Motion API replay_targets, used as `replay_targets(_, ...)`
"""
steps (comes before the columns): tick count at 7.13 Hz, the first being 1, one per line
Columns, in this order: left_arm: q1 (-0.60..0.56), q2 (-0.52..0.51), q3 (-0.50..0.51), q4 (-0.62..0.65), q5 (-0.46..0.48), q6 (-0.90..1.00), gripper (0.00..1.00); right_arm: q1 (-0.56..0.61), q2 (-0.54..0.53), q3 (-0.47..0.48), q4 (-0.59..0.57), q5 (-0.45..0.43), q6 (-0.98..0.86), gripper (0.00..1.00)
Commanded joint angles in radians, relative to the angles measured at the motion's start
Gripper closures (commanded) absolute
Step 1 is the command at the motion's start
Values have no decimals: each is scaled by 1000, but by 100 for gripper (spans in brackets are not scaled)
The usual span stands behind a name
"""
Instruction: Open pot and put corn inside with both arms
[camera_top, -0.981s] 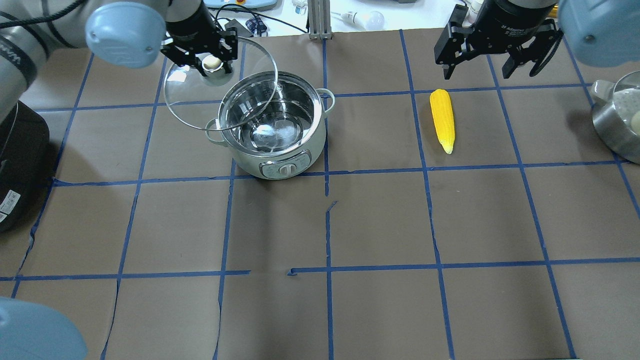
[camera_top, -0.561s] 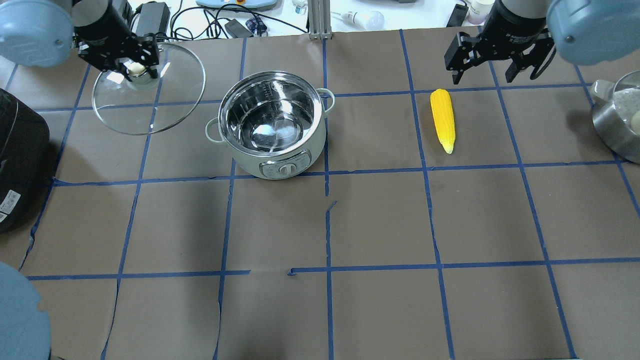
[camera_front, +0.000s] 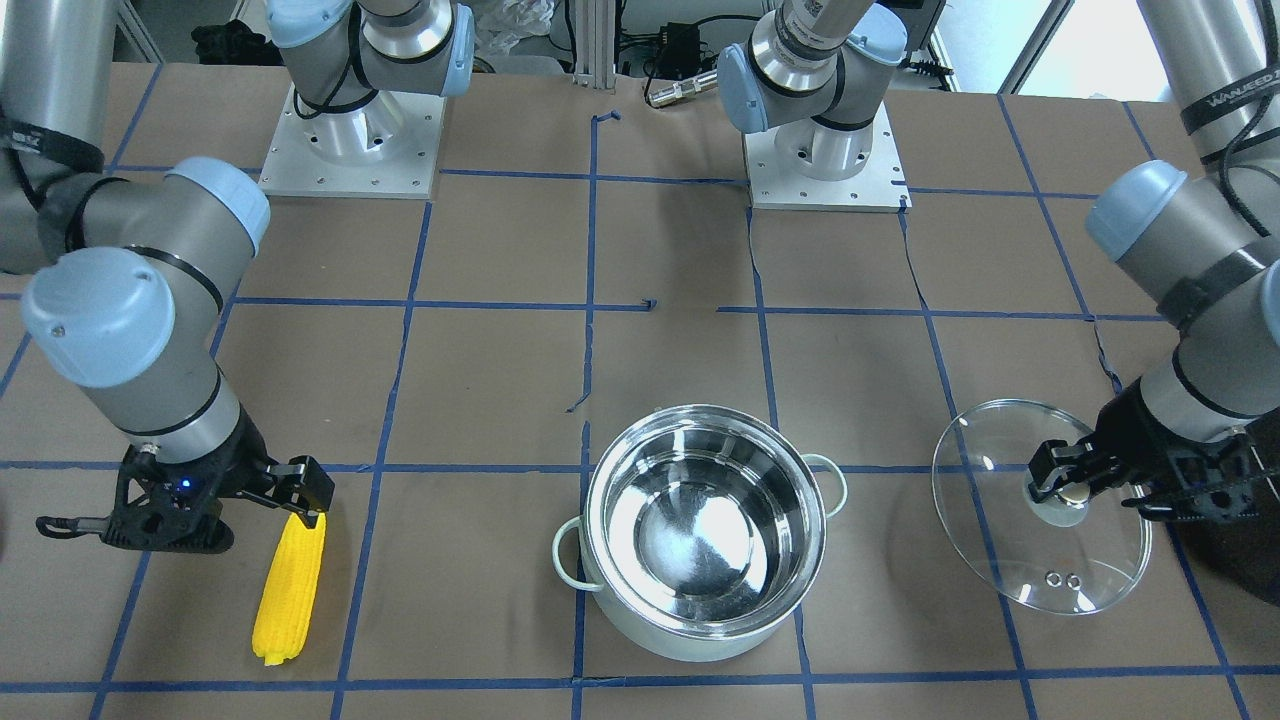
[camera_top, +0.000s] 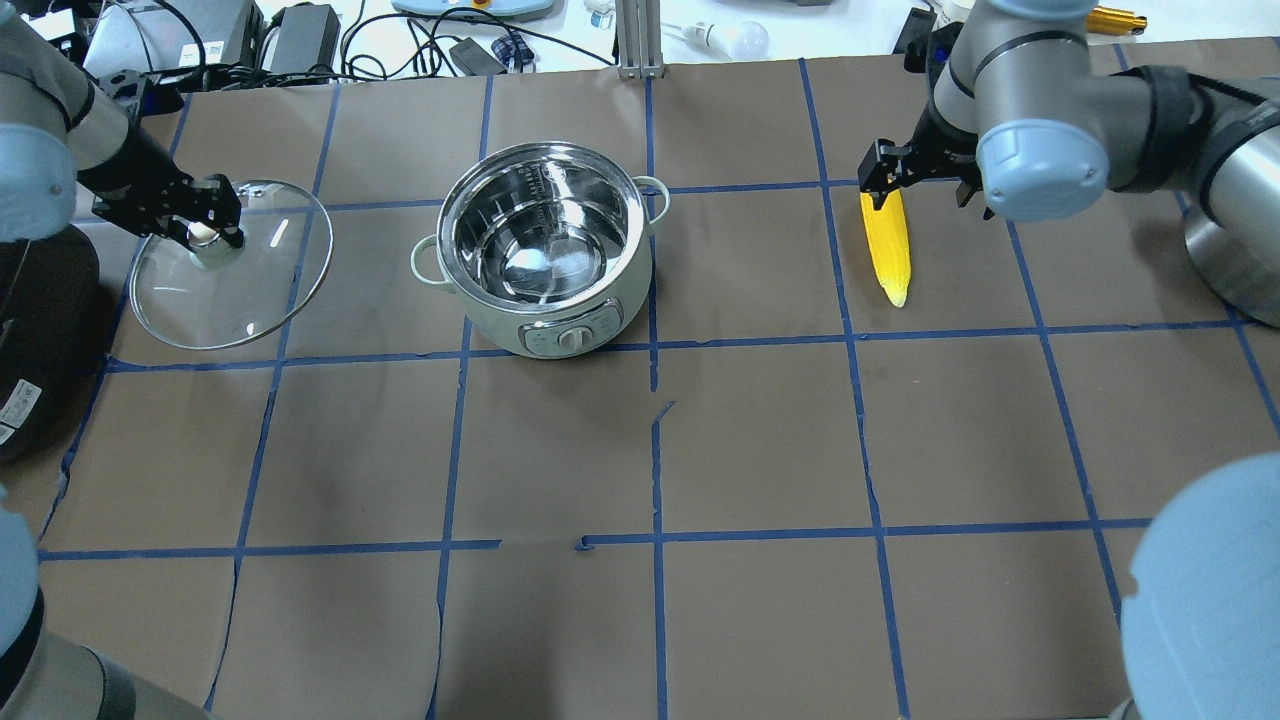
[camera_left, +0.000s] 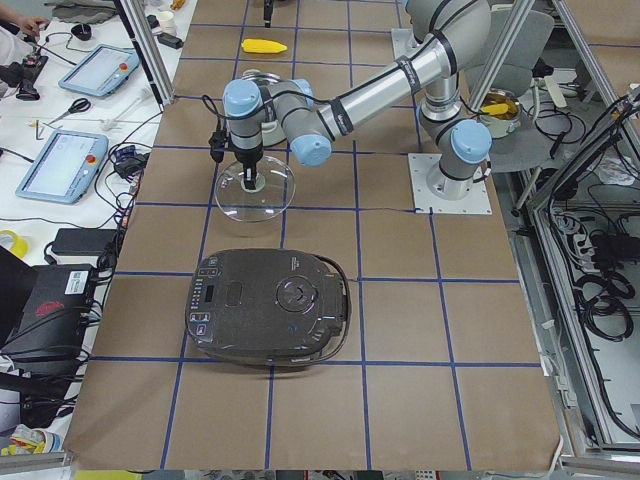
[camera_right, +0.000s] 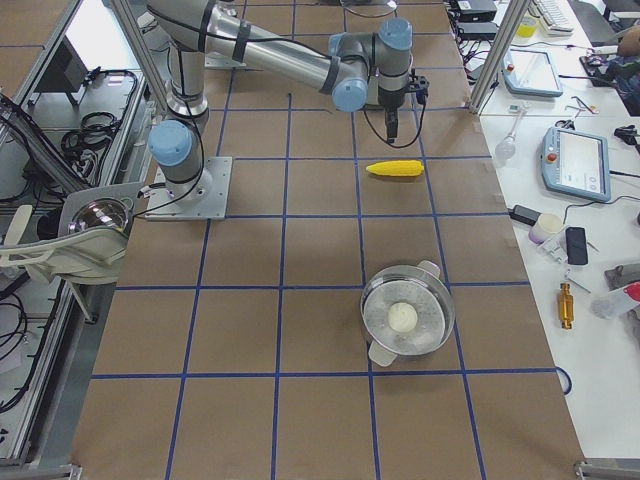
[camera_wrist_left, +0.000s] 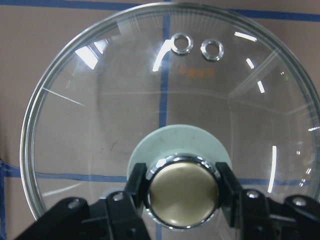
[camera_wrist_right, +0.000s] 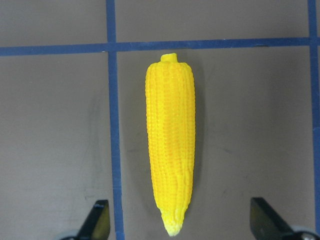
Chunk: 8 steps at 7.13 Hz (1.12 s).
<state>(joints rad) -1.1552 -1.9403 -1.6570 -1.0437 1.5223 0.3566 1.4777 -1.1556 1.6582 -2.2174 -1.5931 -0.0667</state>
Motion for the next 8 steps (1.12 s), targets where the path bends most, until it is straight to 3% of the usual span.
replay_targets(1,23,-25,-85,114,-2,15,77,0,114,0,-131,-1,-4,0)
replay_targets(2,23,-32,-95,110,-4,9,77,0,134,-3,-148,-1,-5,0)
replay_targets(4,23,-29,-122,110,-4,5,77,0,174,-15,-148,-4,-4,11)
replay_targets(5,23,-26,-138,111,2,7,77,0,172,-17,-148,-1,-8,37)
replay_targets(6,22,-26,-144,111,6,7,77,0,174,-17,-148,-1,-36,57)
replay_targets(8,20,-25,-148,110,10,2,75,0,172,-20,-146,-4,-42,82)
